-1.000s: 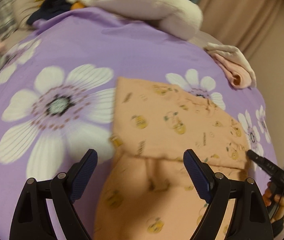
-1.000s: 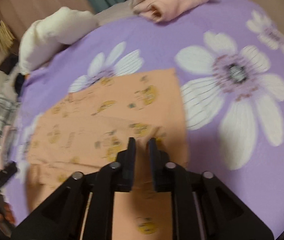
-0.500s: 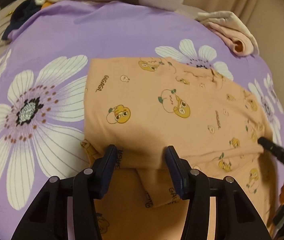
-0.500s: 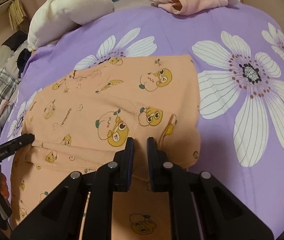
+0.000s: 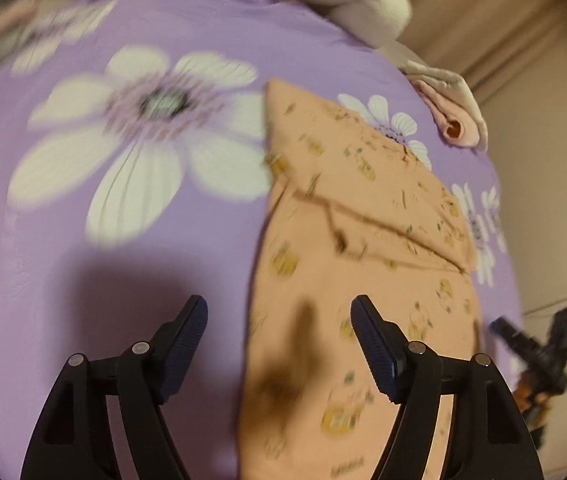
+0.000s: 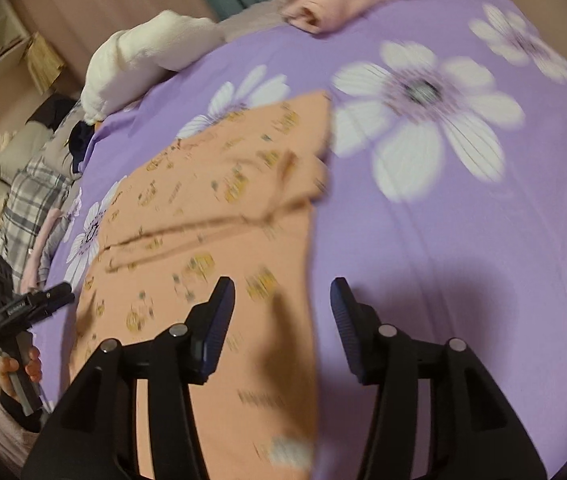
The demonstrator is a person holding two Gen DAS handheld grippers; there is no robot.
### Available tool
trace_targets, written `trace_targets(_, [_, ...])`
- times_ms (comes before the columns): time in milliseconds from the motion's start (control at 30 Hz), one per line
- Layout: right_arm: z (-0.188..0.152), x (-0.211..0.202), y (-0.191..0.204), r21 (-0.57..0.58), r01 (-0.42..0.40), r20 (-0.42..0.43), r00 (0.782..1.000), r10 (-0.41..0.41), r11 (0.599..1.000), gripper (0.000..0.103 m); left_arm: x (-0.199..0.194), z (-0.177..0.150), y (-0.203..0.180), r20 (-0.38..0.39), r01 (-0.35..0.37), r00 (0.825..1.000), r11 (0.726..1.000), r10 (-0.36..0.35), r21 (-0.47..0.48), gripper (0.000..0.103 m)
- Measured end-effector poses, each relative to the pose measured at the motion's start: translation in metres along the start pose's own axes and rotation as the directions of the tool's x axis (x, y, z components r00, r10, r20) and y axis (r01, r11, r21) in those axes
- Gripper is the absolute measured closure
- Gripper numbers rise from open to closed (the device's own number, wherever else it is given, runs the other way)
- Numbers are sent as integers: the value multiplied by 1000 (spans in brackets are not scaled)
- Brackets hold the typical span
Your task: Fold small clothes
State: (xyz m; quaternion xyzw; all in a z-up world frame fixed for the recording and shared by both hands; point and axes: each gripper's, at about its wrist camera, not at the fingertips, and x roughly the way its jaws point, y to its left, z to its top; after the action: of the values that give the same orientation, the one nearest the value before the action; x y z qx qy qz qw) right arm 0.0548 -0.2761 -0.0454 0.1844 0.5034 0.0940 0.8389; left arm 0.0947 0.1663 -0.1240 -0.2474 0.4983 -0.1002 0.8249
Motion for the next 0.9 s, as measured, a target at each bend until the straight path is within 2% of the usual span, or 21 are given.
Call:
trace_targets(133, [-28, -13, -30, 97, -47, -35, 998, 51, 994, 51, -4, -17, 21, -3, 105, 994, 991, -106, -79, 30])
trace_targets(233, [-46, -7, -44, 177, -178, -91, 976, 196, 968, 51, -2, -19, 21, -17, 194, 980, 975, -197, -105, 30])
trace_targets(333, [-50, -1, -39, 185, -231, -86, 964, 250, 955, 51, 9, -15, 12, -40, 236, 970, 967, -241, -95, 30])
trace_targets(400, [-49, 9, -31, 191, -283, -92, 948, 304, 940, 51, 18, -11, 7, -48, 274, 959, 956, -281, -106, 30])
trace_targets(633, [-43, 31, -8, 183, -329, -112, 929, 352, 926, 52, 25, -12, 1, -62, 355, 929, 926, -365, -127, 30])
trace_targets(733, [-51, 24, -9, 183, -351, -136, 916, 378, 918, 55, 16, -26, 6, -84, 377, 918, 918, -388, -123, 30])
trace_targets(900, [-83, 5, -16, 192, -391, -173, 889, 423, 900, 62, -4, -59, 7, -121, 397, 904, 911, -409, -112, 30])
